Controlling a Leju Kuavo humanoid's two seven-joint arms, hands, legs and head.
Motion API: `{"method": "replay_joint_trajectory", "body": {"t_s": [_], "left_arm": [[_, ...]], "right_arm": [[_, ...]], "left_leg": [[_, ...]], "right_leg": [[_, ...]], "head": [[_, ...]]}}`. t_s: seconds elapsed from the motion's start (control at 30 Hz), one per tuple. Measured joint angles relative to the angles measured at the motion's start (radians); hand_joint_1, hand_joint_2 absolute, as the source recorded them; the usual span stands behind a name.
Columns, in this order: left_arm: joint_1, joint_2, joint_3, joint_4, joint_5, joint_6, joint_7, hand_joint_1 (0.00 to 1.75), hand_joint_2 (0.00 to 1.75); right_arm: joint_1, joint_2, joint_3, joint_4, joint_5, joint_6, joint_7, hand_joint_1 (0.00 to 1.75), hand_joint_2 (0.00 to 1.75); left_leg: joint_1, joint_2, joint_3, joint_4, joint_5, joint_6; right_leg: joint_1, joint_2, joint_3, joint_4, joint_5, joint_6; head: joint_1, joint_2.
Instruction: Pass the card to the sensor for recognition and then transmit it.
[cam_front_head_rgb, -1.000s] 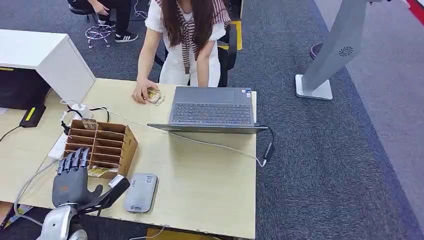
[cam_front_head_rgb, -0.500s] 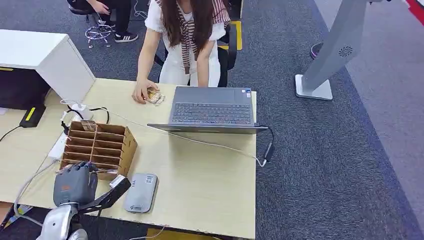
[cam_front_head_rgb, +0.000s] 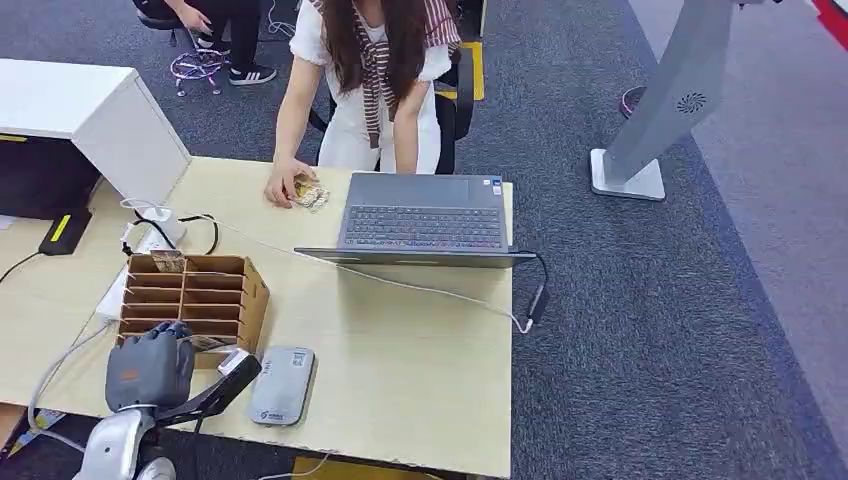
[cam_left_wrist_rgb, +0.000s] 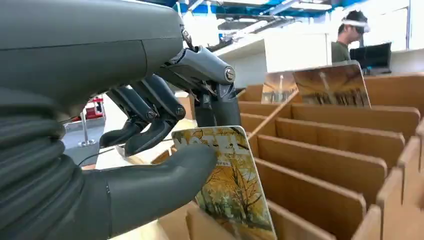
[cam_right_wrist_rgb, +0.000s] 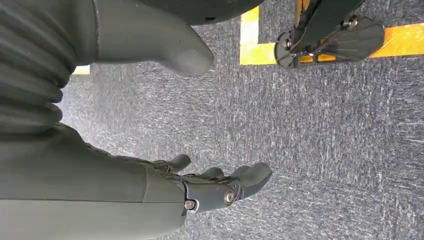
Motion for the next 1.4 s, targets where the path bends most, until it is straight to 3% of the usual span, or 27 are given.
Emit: {"method": "replay_joint_trajectory", "body": {"t_s": [0.3,0.57,0.77,0.9,1.17,1.4], "left_arm": [[0.035,-0.004,-0.019,-0.125,0.015,0.081,-0.055,1.75,1.75],[0.071,-0.005,-0.104,-0.284,0.014,0.172,-0.105,1.75,1.75],[-0.017,0.008,-0.154,-0.306,0.006,0.199,-0.107,1.75,1.75],[-0.137,0.027,-0.154,-0.248,-0.016,0.207,-0.106,1.75,1.75],[-0.414,0.074,-0.154,0.041,-0.136,0.232,-0.106,1.75,1.75],[-0.559,0.085,-0.154,0.250,-0.173,0.235,-0.071,1.75,1.75]], "right_arm": [[0.000,0.007,-0.018,-0.003,-0.002,-0.003,-0.010,0.00,1.75],[0.000,0.013,-0.032,-0.005,0.001,-0.006,-0.016,0.00,1.75],[0.000,0.014,-0.032,-0.005,0.043,-0.004,-0.021,0.00,1.75],[-0.005,0.014,-0.029,-0.005,0.069,-0.001,-0.029,0.00,1.75],[-0.014,0.013,-0.004,0.004,0.105,0.002,-0.043,0.00,1.75],[-0.017,0.011,0.013,0.013,0.127,0.002,-0.040,0.00,1.75]], "left_leg": [[0.000,0.000,0.000,0.000,0.000,0.000],[0.000,0.000,0.000,0.000,0.000,0.000],[0.000,-0.001,0.000,0.000,0.001,0.000],[0.000,-0.001,0.001,0.000,0.003,-0.001],[0.000,-0.002,0.000,0.000,0.005,-0.001],[0.000,-0.002,0.000,0.000,0.005,-0.001]], "right_leg": [[0.000,0.000,0.000,0.000,0.000,0.000],[0.000,0.000,0.000,0.000,0.000,0.000],[0.000,-0.001,0.000,0.000,0.000,0.000],[0.000,-0.001,0.000,0.000,0.002,-0.001],[0.000,-0.001,0.000,0.001,0.003,-0.001],[0.000,-0.001,-0.001,0.001,0.003,-0.002]], "head": [[0.000,0.000],[0.000,0.000],[0.000,0.000],[0.000,0.000],[0.001,0.000],[0.000,0.000]]}}
